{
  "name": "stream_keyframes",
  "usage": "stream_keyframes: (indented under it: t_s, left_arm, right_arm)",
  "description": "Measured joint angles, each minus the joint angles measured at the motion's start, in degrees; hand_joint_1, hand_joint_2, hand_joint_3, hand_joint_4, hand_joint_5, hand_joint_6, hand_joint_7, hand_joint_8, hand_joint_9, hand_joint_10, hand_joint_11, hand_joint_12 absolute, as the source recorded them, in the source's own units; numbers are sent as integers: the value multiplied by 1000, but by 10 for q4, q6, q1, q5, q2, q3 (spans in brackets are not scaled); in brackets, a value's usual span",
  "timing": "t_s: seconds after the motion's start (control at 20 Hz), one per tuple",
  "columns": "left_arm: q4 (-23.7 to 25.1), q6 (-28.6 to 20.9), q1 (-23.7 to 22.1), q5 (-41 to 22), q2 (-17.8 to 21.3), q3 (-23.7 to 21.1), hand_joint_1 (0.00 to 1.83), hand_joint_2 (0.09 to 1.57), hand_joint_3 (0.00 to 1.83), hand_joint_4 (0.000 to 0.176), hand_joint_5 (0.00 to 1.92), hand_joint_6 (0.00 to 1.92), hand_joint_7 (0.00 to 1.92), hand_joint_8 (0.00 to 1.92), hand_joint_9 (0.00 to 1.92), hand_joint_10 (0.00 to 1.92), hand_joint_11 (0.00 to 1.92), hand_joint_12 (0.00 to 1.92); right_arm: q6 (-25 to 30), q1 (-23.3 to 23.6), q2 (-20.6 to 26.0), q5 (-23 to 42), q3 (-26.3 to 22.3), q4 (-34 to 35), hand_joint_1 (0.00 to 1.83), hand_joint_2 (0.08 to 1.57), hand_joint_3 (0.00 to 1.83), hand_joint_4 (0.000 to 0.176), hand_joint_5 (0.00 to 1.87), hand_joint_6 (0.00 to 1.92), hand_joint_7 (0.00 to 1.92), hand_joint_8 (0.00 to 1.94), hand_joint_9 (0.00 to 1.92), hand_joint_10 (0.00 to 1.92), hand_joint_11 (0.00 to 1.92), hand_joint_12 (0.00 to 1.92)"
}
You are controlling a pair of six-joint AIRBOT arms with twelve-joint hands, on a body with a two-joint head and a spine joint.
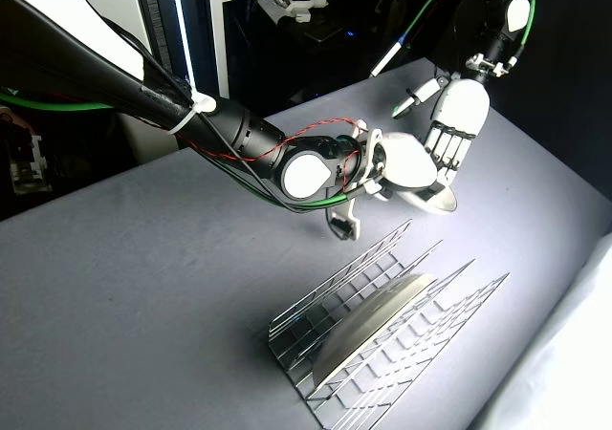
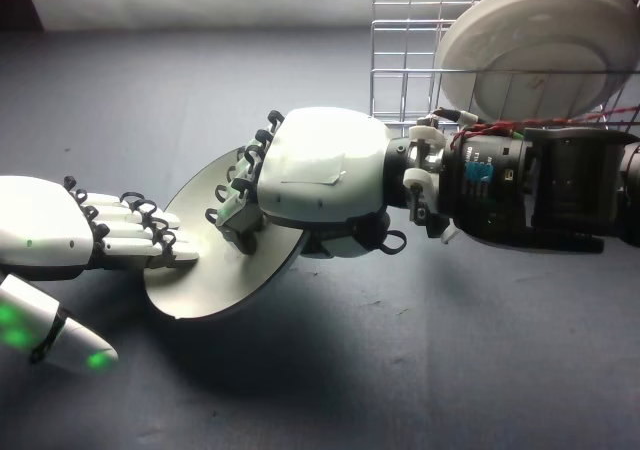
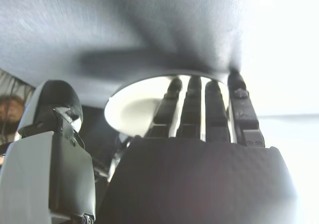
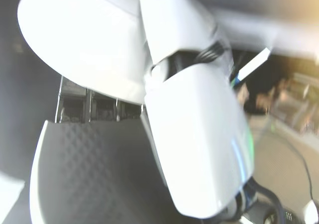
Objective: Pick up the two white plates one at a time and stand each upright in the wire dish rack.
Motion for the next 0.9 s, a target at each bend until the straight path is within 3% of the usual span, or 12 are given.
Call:
stream_keyframes:
  t_s: [0.25, 0.5, 0.9]
  left_arm:
    - [21, -4, -24, -2, 1, 6, 0, 1118, 3, 0, 0, 0, 0, 0, 0, 0, 0, 0]
    - [49, -3, -105, 3, 17, 10, 0, 1123, 5, 0, 0, 0, 0, 0, 0, 0, 0, 0]
    - [62, 11, -208, 9, 57, 5, 0, 1118, 2, 0, 0, 0, 0, 0, 0, 0, 0, 0]
  right_arm:
    - [-1, -4, 1, 10, 0, -1, 1375, 1125, 1, 0, 821, 1139, 963, 950, 976, 1160, 882, 1210]
    - [5, -4, 3, 16, -3, -1, 1377, 1119, 0, 0, 851, 1106, 980, 929, 971, 1153, 864, 1220]
    - [6, 2, 59, 11, -69, 4, 1376, 1121, 0, 0, 856, 1127, 968, 938, 956, 1167, 868, 1239]
